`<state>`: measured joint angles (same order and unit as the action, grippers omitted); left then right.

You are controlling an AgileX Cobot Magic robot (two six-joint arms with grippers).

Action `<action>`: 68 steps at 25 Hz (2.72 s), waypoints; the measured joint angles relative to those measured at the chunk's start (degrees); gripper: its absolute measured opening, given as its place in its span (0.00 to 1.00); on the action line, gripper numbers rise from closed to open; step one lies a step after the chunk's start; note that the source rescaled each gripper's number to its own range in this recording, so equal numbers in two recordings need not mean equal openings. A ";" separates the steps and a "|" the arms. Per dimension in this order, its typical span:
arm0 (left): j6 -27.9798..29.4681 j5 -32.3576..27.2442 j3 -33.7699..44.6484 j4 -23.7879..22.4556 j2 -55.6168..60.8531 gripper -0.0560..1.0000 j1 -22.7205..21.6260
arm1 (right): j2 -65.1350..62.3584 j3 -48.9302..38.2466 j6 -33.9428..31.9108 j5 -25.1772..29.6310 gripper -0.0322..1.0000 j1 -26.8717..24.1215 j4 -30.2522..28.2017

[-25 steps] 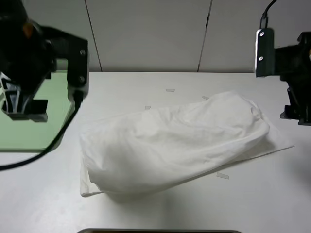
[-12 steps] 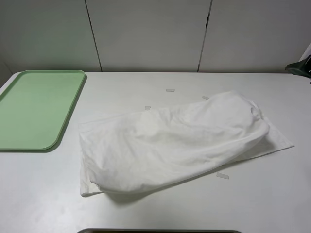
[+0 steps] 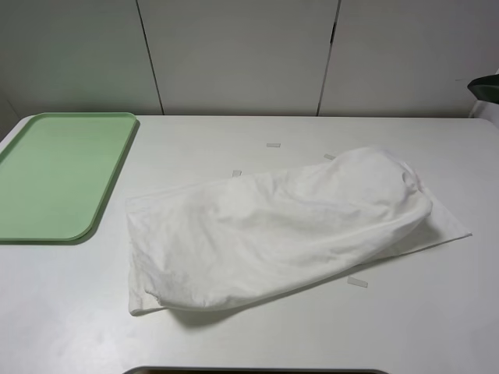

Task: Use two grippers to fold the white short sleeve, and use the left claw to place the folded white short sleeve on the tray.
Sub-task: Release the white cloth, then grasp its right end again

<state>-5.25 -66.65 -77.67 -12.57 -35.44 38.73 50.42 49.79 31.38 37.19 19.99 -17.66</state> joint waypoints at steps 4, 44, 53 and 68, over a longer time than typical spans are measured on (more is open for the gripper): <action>0.51 -0.05 -0.07 4.52 7.70 1.00 0.00 | -0.26 0.00 0.01 -0.17 1.00 0.00 1.24; -4.20 5.21 50.00 18.87 35.21 1.00 -0.13 | -0.26 -0.01 -0.12 -1.27 1.00 0.00 6.29; -4.20 5.21 50.00 18.87 35.21 1.00 -18.59 | -0.26 -0.01 -0.12 -1.27 1.00 0.00 6.58; -4.20 5.21 50.00 18.87 35.21 1.00 -36.30 | -0.26 -0.01 -0.12 -1.27 1.00 0.00 10.73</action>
<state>-9.46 -61.43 -27.68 6.30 -0.22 2.44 50.16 49.78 31.26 35.91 19.99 -6.92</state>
